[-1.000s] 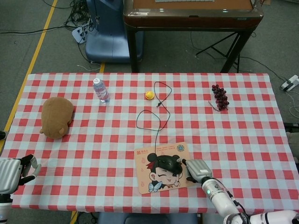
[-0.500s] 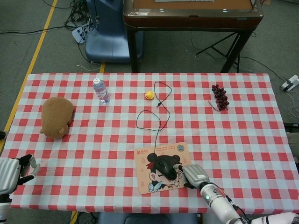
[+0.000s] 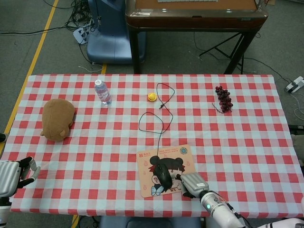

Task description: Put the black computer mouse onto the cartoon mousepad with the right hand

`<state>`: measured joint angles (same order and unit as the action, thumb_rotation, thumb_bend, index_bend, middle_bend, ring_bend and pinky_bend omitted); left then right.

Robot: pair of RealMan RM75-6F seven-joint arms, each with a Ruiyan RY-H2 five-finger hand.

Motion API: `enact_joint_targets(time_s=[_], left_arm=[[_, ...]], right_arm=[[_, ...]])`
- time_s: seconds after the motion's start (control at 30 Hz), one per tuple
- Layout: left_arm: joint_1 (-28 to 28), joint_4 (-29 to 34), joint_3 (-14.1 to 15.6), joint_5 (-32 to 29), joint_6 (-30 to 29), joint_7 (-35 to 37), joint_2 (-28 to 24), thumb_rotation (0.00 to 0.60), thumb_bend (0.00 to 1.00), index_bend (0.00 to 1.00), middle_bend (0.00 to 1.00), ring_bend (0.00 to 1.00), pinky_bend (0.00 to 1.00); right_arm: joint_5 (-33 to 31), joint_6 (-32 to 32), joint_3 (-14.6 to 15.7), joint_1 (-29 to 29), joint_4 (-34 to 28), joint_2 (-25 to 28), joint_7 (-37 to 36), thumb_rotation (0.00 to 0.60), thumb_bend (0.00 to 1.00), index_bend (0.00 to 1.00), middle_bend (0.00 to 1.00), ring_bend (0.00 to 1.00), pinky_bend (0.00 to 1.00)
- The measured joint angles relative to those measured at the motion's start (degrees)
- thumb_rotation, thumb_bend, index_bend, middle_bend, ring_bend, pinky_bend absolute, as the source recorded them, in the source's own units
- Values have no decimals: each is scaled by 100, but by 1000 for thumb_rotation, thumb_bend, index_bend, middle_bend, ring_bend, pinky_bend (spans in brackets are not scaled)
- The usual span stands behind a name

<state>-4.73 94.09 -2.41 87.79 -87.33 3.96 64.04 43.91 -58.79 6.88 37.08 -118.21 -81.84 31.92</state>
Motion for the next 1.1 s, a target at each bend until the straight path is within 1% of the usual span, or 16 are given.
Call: enact_joint_targets(time_s=[0.33, 0.53, 0.6, 0.67, 0.7, 0.73, 0.77, 0.87, 0.97, 1.03, 1.1], left_arm=[[13, 4, -29, -53, -11, 53, -34, 600, 567, 556, 896, 818, 1000], [9, 1, -19, -42, 4, 30, -29, 600, 567, 556, 896, 818, 1000], [7, 1, -15, -39, 11, 17, -23, 600, 567, 556, 896, 818, 1000], [6, 2, -13, -37, 14, 2, -19, 600, 568, 556, 896, 818, 1000], [5, 1, -12, -36, 16, -7, -16, 600, 568, 556, 896, 818, 1000], [3, 0, -11, -39, 23, -22, -11, 600, 568, 556, 896, 818, 1000], [2, -1, -11, -43, 28, -34, -6, 600, 568, 556, 896, 818, 1000], [-5, -1, -7, -57, 52, -81, 10, 600, 568, 555, 896, 818, 1000], [-13, 9, -3, -62, 73, -128, 26, 600, 568, 555, 896, 818, 1000], [-20, 14, 2, -59, 87, -166, 41, 600, 568, 554, 896, 818, 1000], [-26, 18, 6, -52, 95, -198, 54, 600, 567, 554, 896, 818, 1000]], right_arm=[[151, 5, 126, 12, -181, -23, 50, 600, 1000, 175, 1000, 1000, 1000], [445, -114, 174, -65, -336, 163, -27, 600, 991, 175, 1000, 1000, 1000], [640, -200, 207, -119, -409, 281, -56, 600, 918, 175, 1000, 999, 1000], [845, -298, 248, -176, -470, 403, -70, 600, 763, 175, 1000, 985, 1000], [1005, -380, 277, -222, -503, 490, -76, 600, 716, 175, 1000, 977, 1000], [1139, -456, 299, -264, -521, 552, -80, 600, 640, 175, 997, 963, 1000], [1289, -546, 322, -313, -531, 612, -83, 600, 586, 175, 988, 949, 1000], [1863, -929, 402, -517, -519, 799, -80, 600, 472, 202, 925, 895, 1000], [2467, -1428, 470, -786, -406, 967, -51, 600, 391, 223, 842, 824, 1000], [2798, -1798, 499, -1006, -246, 1078, -3, 600, 360, 224, 794, 776, 1000], [3052, -2120, 512, -1235, -45, 1193, 65, 600, 331, 224, 736, 715, 979]])
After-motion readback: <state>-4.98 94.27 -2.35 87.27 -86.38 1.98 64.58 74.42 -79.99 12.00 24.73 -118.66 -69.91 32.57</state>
